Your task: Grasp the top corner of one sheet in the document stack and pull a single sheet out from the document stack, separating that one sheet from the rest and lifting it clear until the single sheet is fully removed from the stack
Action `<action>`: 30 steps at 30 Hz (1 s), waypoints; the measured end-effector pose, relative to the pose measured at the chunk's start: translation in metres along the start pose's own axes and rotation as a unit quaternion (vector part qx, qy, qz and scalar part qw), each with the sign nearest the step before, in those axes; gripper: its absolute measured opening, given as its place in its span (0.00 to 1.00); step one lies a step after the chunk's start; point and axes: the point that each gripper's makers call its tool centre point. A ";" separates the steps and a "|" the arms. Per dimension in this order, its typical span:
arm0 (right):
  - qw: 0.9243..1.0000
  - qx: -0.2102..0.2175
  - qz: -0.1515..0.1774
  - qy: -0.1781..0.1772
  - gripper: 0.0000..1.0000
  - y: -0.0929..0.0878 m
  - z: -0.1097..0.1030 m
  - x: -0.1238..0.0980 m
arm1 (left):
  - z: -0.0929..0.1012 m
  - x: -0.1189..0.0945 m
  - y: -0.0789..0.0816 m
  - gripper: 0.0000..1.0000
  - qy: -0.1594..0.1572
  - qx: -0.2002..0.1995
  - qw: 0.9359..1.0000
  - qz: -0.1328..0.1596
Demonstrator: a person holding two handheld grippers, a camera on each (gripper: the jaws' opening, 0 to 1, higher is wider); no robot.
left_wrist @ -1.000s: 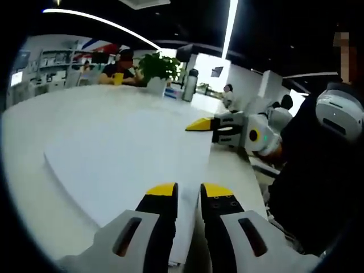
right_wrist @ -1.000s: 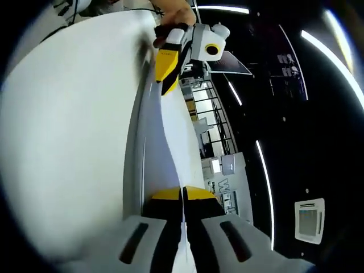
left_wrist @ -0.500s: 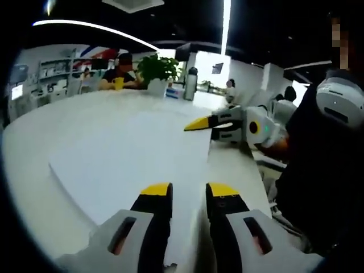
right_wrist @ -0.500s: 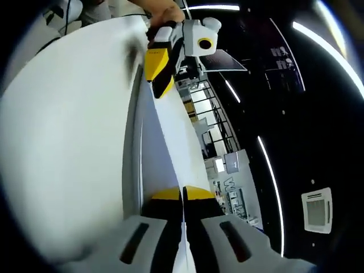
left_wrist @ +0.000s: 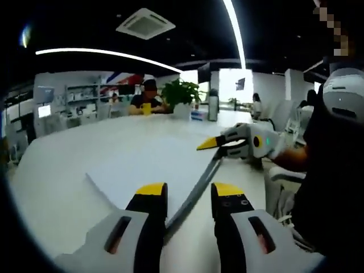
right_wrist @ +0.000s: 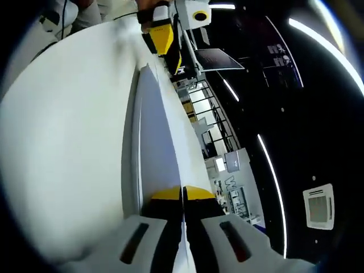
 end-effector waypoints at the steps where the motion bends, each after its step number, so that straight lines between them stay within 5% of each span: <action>1: 1.000 0.001 0.000 0.000 0.02 0.000 0.000 0.000 | -0.002 -0.005 0.000 0.31 0.014 -0.007 1.000 0.007; 5: 1.000 0.013 0.000 0.000 0.02 0.000 0.001 0.001 | -0.002 -0.025 0.001 0.31 0.058 -0.019 0.997 0.042; 12: 1.000 0.021 0.002 0.001 0.02 -0.001 0.001 0.001 | 0.012 -0.044 -0.009 0.32 0.097 -0.026 0.993 0.057; 14: 1.000 0.021 0.000 0.000 0.02 -0.001 0.001 0.001 | 0.010 -0.048 -0.010 0.32 0.119 -0.091 0.986 0.073; 17: 1.000 0.024 -0.001 -0.002 0.02 -0.002 0.000 0.001 | 0.015 -0.053 -0.003 0.33 0.120 -0.097 0.983 0.103; 30: 1.000 0.015 -0.003 -0.005 0.02 -0.002 0.000 0.002 | 0.025 -0.060 -0.006 0.31 0.126 -0.079 0.984 0.094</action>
Point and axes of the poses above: the point that each gripper's makers call its tool centre point, and the gripper's own axes: x roughly forward along the fingers, z roughly to its right, y roughly out of its top, and after that the axes turned 1 degree about -y, right-handed
